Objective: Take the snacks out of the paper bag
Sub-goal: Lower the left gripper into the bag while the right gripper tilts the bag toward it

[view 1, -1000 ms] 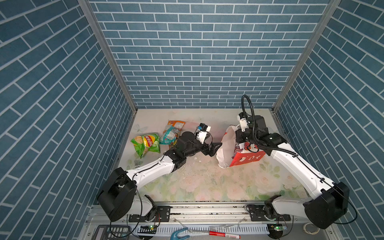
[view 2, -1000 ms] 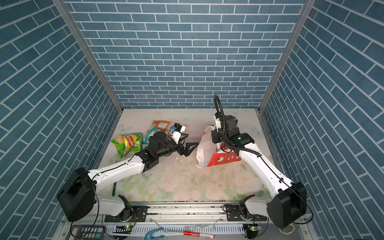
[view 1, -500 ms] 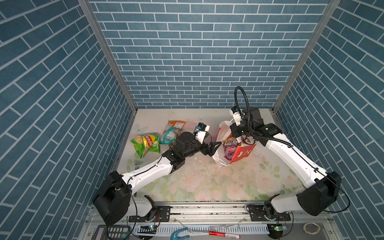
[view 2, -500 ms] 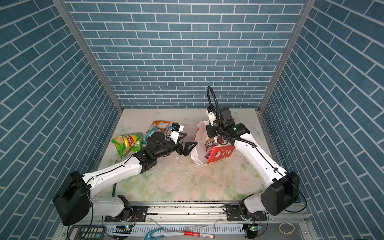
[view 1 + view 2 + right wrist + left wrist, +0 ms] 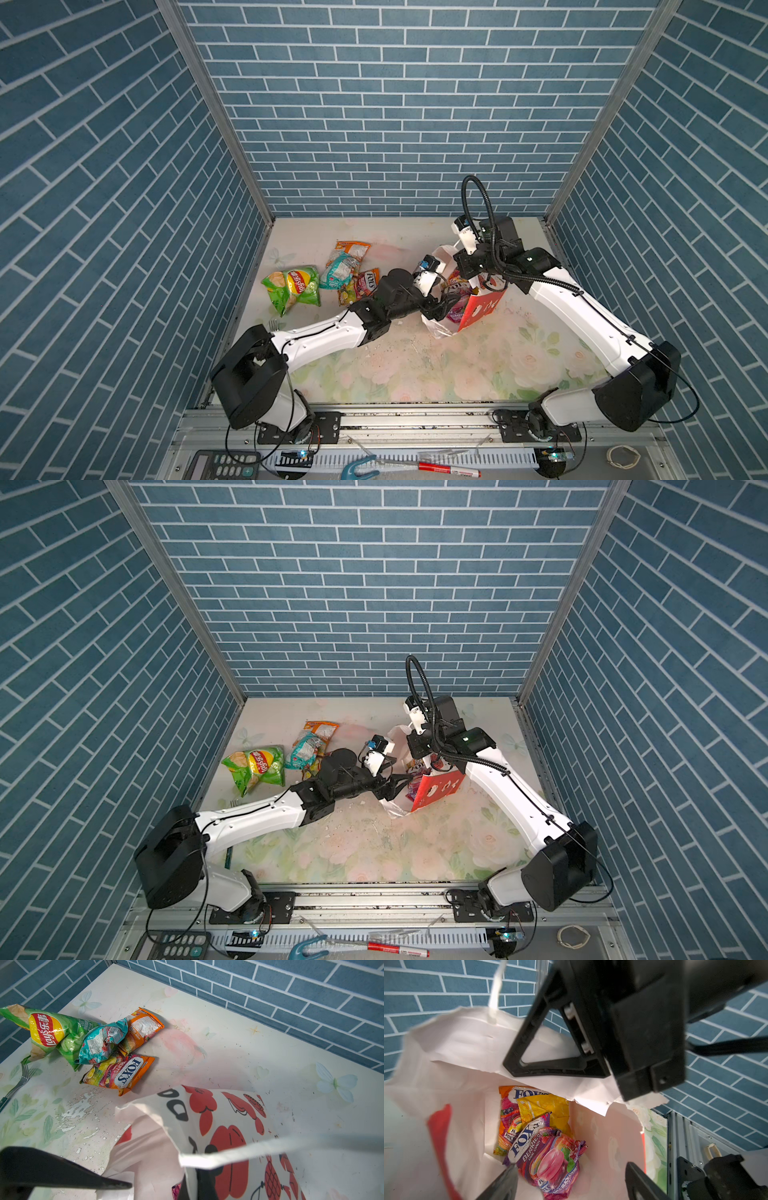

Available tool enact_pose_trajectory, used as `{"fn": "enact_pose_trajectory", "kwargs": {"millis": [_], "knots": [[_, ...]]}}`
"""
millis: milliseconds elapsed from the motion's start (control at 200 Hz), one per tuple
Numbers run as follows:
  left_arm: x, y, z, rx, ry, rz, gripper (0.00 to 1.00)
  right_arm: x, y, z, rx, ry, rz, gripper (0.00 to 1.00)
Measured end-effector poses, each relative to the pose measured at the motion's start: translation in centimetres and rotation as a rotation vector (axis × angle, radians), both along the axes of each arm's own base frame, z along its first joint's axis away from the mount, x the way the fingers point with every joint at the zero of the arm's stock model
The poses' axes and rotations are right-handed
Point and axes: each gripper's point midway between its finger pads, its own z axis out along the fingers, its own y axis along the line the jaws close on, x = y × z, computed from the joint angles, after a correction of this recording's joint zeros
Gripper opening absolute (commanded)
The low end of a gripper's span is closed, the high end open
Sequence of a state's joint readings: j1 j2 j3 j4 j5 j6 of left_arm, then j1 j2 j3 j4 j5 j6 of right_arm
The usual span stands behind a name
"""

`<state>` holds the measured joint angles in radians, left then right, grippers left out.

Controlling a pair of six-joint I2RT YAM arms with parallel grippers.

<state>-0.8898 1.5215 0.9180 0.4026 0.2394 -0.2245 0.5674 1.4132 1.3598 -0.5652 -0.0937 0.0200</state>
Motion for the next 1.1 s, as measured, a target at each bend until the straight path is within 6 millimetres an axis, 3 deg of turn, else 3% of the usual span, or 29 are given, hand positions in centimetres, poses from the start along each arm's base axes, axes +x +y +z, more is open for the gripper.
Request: {"fn": "enact_pose_trajectory", "kwargs": {"millis": [285, 590, 740, 1095], "knots": [[1.7, -1.5, -3.9, 0.072, 0.024, 0.054, 0.78, -0.7, -0.1, -0.7, 0.013, -0.004, 0.013, 0.0], [2.5, -2.4, -7.4, 0.124, 0.024, 0.081, 0.95, -0.6, 0.0, -0.7, 0.017, -0.016, 0.012, 0.0], [2.8, -3.1, -9.2, 0.129, 0.029, 0.075, 0.99, -0.5, 0.0, -0.8, 0.016, -0.017, 0.01, 0.0], [3.7, -4.9, -11.4, 0.106, 0.037, 0.063, 0.99, -0.4, 0.3, -1.0, 0.028, -0.028, 0.016, 0.0]]}}
